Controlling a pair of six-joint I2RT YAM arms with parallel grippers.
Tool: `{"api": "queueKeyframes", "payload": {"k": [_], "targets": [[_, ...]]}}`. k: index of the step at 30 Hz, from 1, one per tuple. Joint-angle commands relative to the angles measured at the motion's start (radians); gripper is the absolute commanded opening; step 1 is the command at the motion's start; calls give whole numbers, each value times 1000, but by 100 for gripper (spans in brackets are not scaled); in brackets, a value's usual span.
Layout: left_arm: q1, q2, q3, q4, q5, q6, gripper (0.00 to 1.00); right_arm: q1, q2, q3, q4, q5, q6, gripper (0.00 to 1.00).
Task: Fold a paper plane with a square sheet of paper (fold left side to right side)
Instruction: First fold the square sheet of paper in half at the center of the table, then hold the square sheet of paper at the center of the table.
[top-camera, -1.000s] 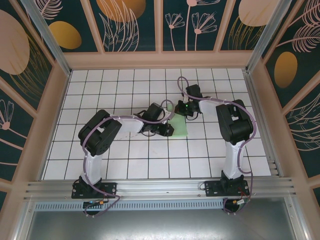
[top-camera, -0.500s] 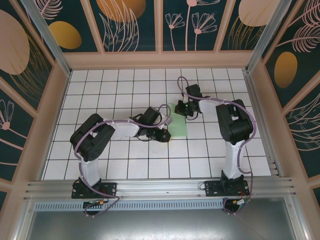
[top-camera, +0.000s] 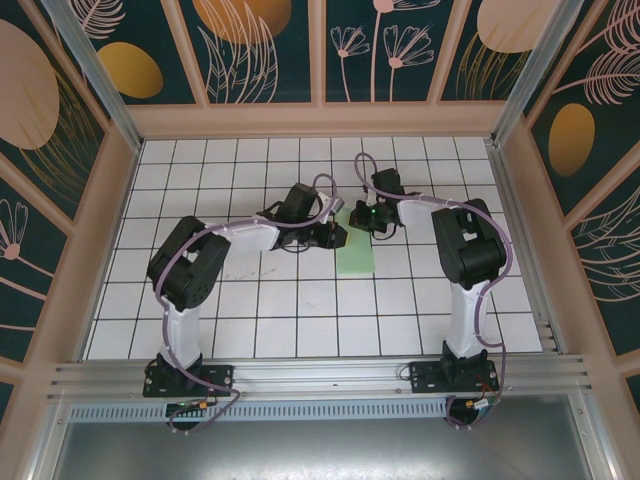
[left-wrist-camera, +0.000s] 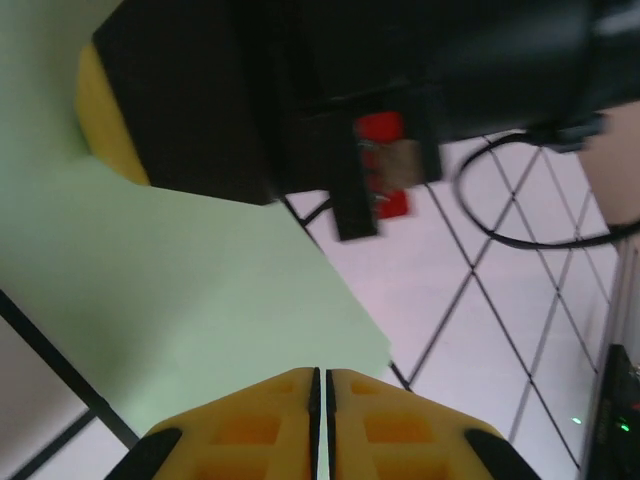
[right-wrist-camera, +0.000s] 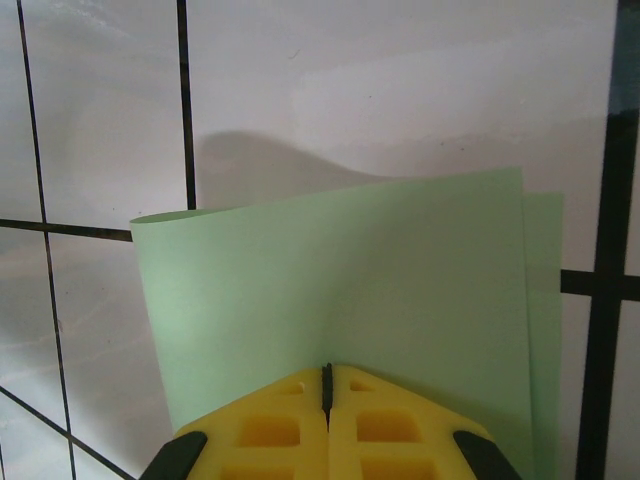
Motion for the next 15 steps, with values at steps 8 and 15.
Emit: {"api": "queueKeyframes", "payload": {"k": [8, 15], "targets": [[1, 104, 48, -21, -112, -54, 14, 6, -47, -23, -2, 21, -7, 6], [1, 115, 12, -13, -124, -50, 13, -1, -207, -88, -2, 56, -14, 16]]}}
